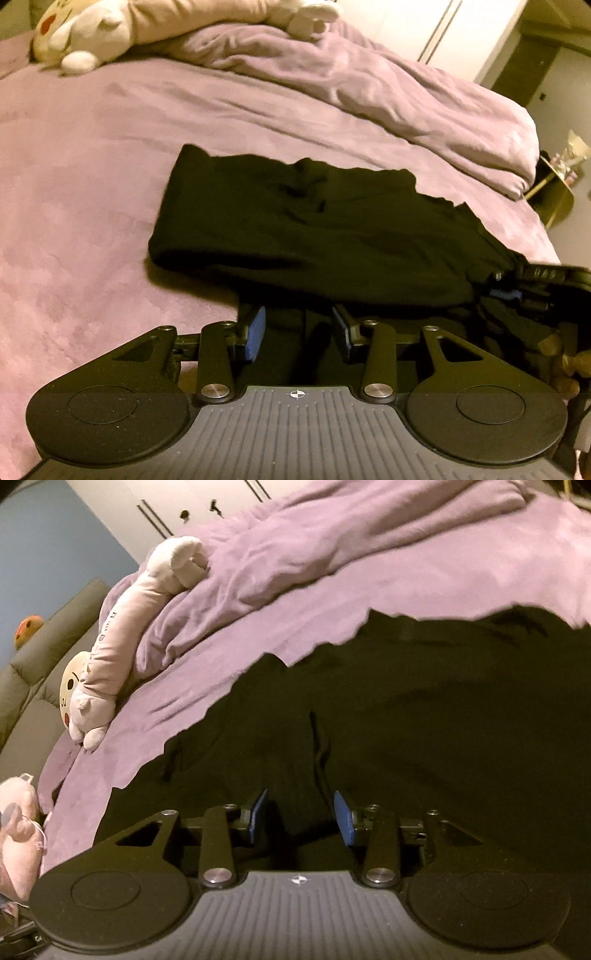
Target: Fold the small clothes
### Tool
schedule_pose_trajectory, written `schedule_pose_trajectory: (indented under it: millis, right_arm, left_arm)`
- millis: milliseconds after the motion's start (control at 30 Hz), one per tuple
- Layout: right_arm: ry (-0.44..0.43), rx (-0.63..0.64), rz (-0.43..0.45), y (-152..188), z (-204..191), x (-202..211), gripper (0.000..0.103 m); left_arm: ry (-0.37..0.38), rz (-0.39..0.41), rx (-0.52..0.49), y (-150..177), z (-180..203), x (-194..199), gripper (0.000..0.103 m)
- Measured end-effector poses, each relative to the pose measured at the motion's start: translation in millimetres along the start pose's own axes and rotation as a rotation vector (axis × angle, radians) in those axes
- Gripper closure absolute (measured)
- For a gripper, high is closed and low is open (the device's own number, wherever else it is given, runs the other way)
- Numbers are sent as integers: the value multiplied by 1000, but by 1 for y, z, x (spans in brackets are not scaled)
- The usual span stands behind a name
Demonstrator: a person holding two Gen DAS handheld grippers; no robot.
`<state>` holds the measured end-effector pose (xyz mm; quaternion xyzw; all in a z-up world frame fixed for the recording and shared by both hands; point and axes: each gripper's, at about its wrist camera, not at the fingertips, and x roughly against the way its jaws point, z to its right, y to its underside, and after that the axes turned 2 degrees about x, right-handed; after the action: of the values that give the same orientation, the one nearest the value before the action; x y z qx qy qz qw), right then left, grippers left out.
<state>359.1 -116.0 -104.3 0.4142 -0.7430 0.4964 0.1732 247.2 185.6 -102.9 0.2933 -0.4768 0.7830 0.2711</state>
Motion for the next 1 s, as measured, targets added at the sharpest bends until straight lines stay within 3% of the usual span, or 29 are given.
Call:
schedule_pose_trajectory:
  millis: [33, 133, 200, 300, 367, 467, 533, 600, 700, 1000]
  right_arm:
    - [1, 15, -10, -1, -2, -2, 96]
    - [18, 57, 14, -4, -8, 9, 98]
    - [63, 91, 134, -6, -8, 37, 98]
    - [250, 155, 338, 1, 5, 80, 98]
    - [341, 179, 382, 13, 23, 94, 97]
    - [354, 150, 269, 26, 59, 91, 96]
    - [307, 88, 215, 30, 79, 91, 91]
    - [263, 26, 207, 31, 90, 94, 89]
    - [182, -72, 188, 30, 105, 94, 77]
    - [103, -226, 164, 30, 120, 98, 76]
  left_arm:
    - [2, 0, 9, -1, -1, -2, 59]
    - [-3, 9, 22, -7, -1, -3, 59]
    - [-6, 16, 30, -10, 0, -2, 58]
    - [-6, 17, 36, -12, 1, -3, 55]
    - [-4, 0, 45, -11, 3, -7, 54]
    - [-13, -12, 52, -12, 8, -10, 54]
    - [-11, -13, 59, -13, 12, -8, 54]
    - [-5, -6, 68, -16, 14, -5, 54]
    - [0, 7, 59, -22, 19, 0, 54]
    - [2, 39, -8, -51, 44, -12, 51]
